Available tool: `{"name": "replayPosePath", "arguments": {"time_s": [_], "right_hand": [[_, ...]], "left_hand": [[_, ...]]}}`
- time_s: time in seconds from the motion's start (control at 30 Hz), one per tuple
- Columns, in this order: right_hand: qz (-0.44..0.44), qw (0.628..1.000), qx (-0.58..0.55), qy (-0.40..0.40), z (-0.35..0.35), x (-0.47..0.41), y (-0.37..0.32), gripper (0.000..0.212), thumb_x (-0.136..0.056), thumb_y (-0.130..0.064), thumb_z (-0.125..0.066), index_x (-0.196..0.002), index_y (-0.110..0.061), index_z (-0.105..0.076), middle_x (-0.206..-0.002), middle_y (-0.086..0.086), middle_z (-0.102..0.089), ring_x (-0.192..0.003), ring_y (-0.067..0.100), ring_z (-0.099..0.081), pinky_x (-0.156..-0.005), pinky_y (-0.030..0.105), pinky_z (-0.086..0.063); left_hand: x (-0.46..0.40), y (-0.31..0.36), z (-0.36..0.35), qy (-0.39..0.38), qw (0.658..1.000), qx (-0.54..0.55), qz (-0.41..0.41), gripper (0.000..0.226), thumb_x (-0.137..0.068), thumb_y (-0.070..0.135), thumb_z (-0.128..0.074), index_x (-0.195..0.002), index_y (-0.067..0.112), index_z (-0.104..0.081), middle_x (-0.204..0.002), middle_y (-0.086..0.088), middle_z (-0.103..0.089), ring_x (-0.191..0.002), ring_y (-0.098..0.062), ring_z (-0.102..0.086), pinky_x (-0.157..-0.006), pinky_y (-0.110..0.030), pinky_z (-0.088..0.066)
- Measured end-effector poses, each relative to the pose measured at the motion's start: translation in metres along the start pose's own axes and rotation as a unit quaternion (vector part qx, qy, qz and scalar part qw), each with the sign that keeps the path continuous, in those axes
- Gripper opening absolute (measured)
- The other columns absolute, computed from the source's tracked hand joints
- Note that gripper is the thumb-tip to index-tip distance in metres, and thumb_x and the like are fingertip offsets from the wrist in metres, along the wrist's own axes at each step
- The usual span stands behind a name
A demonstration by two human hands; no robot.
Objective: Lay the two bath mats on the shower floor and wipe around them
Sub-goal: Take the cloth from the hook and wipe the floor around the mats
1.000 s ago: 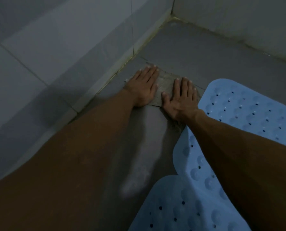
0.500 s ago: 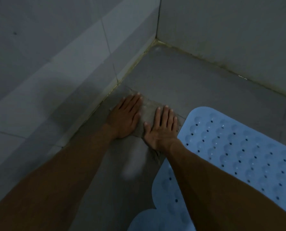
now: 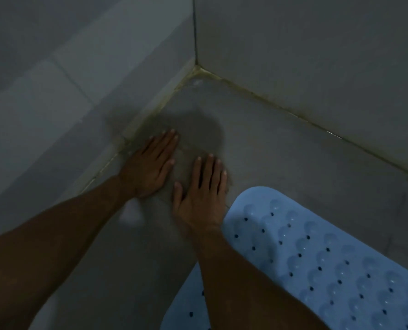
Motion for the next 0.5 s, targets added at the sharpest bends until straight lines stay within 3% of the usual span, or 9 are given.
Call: {"name": "replayPosePath", "arguments": {"time_s": [0.3, 0.5], "right_hand": [[0.041, 0.999, 0.017, -0.003, 0.043, -0.099, 0.103, 0.069, -0.100, -0.052, -0.025, -0.157, -0.015, -0.014, -0.165, 0.009, -0.009, -0.152, 0.023, -0.001, -0.122, 0.040, 0.004], [0.031, 0.999, 0.000, 0.016, 0.070, -0.092, 0.172, 0.067, -0.099, -0.052, -0.033, -0.156, -0.017, -0.024, -0.163, 0.008, -0.018, -0.151, 0.023, -0.009, -0.123, 0.041, -0.005]], "left_hand": [[-0.133, 0.044, -0.001, 0.009, 0.998, 0.010, 0.058, 0.071, -0.095, 0.045, -0.003, -0.154, 0.006, -0.012, -0.161, -0.012, -0.008, -0.149, -0.026, -0.008, -0.121, -0.042, -0.008], [-0.157, 0.114, 0.003, 0.038, 0.997, 0.020, 0.062, 0.070, -0.095, 0.041, -0.008, -0.152, 0.001, -0.020, -0.159, -0.018, -0.017, -0.148, -0.031, -0.015, -0.121, -0.044, -0.011]]}}
Point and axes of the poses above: each hand's wrist, its own x-axis away from the middle knuckle, its own z-axis out of the back of the hand, y = z × x, the point moved 7 cm from there along -x, towards the middle knuckle
